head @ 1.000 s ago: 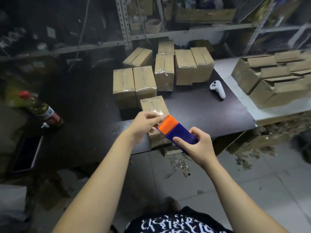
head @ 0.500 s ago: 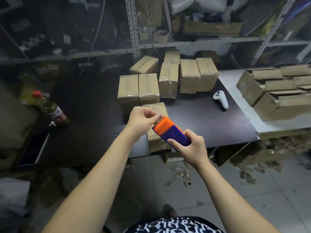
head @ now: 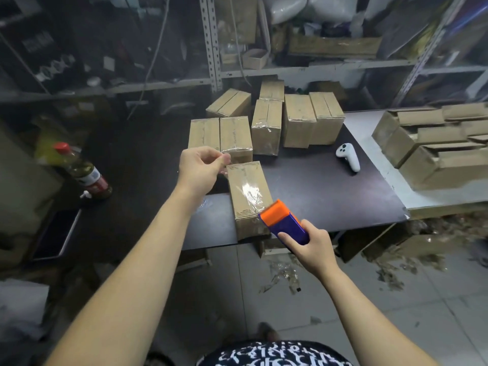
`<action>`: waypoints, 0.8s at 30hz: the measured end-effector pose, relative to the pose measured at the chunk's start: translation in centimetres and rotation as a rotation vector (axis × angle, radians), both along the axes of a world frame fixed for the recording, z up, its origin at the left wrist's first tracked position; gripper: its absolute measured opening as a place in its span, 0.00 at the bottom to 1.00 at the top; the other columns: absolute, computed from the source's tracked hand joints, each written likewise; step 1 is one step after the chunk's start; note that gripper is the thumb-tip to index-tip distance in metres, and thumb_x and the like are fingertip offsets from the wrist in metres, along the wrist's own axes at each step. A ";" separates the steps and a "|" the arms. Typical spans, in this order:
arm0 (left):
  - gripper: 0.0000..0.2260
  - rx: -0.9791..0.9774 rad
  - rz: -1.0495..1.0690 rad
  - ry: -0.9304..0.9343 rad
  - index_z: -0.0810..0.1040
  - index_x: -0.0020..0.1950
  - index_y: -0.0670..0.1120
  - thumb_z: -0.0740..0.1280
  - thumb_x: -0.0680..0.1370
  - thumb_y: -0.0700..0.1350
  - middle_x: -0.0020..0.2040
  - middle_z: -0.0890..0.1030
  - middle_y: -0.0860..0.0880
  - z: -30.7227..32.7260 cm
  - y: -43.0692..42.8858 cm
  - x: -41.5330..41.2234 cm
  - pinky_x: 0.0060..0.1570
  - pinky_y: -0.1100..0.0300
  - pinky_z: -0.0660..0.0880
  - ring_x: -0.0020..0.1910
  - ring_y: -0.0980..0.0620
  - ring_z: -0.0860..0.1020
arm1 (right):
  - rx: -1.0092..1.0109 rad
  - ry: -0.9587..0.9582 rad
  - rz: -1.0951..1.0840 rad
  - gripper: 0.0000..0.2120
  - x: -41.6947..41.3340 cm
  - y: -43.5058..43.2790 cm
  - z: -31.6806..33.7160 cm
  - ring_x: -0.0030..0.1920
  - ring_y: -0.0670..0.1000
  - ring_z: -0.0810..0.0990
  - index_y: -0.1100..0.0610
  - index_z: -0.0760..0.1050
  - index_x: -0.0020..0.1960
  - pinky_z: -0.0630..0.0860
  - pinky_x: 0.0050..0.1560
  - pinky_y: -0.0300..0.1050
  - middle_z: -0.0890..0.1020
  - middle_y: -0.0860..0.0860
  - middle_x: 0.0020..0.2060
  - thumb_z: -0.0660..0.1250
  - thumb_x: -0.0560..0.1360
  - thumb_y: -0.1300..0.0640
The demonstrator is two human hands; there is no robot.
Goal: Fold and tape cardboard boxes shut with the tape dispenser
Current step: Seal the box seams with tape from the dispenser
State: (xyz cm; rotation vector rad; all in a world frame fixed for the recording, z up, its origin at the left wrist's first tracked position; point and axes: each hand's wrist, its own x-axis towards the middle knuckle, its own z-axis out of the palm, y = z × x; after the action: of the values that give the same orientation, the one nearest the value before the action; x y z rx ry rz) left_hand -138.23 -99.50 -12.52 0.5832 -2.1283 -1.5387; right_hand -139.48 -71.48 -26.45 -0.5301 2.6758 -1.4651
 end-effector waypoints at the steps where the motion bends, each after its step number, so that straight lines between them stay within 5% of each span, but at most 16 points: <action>1: 0.04 -0.018 0.021 0.013 0.86 0.42 0.45 0.76 0.76 0.42 0.37 0.86 0.47 0.2 -0.1 -0.1 0.45 0.57 0.82 0.36 0.49 0.85 | 0.017 0.000 -0.003 0.17 0.0 0.2 -0.1 0.29 0.46 0.73 0.49 0.71 0.37 0.66 0.31 0.36 0.75 0.45 0.26 0.79 0.72 0.46; 6: 0.04 -0.205 -0.107 0.043 0.86 0.45 0.44 0.75 0.77 0.44 0.38 0.86 0.49 1.9 -0.2 -0.3 0.45 0.55 0.83 0.38 0.51 0.85 | 0.062 -0.043 -0.062 0.16 0.0 0.8 -0.6 0.30 0.46 0.74 0.50 0.74 0.38 0.66 0.31 0.37 0.77 0.46 0.28 0.76 0.72 0.42; 11: 0.03 -0.277 -0.318 0.170 0.85 0.45 0.39 0.76 0.75 0.38 0.39 0.85 0.47 2.0 2.8 0.6 0.39 0.64 0.77 0.37 0.57 0.82 | 0.105 -0.114 -0.204 0.23 -0.8 0.1 0.6 0.31 0.49 0.76 0.52 0.72 0.33 0.68 0.33 0.46 0.78 0.47 0.28 0.72 0.74 0.36; 17: 0.03 -0.296 -0.348 0.442 0.82 0.45 0.42 0.74 0.77 0.38 0.41 0.84 0.49 1.9 5.3 1.9 0.37 0.59 0.73 0.37 0.48 0.79 | 0.031 -0.390 -0.635 0.32 -3.9 0.9 1.0 0.38 0.60 0.80 0.62 0.78 0.35 0.73 0.39 0.49 0.81 0.57 0.33 0.67 0.74 0.31; 21: 0.04 -0.184 -0.342 0.256 0.83 0.45 0.43 0.75 0.77 0.43 0.36 0.82 0.52 1.5 5.0 2.4 0.34 0.56 0.72 0.33 0.51 0.76 | 0.173 -0.327 -0.571 0.25 -3.9 1.6 -0.9 0.42 0.60 0.78 0.61 0.76 0.42 0.71 0.41 0.49 0.82 0.57 0.39 0.64 0.80 0.38; 24: 0.05 -0.077 -0.285 0.154 0.84 0.46 0.44 0.77 0.75 0.44 0.38 0.84 0.49 0.6 5.3 2.9 0.40 0.45 0.79 0.38 0.42 0.82 | 0.217 -0.279 -0.454 0.14 -4.5 0.0 -2.1 0.48 0.60 0.77 0.61 0.74 0.53 0.74 0.46 0.50 0.81 0.60 0.50 0.62 0.82 0.49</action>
State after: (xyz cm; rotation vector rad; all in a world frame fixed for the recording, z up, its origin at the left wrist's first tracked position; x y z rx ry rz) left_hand -135.28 -94.23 -11.95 0.1333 -2.2109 -1.5807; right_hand -143.96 -71.51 -28.53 0.2948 2.7792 -1.1846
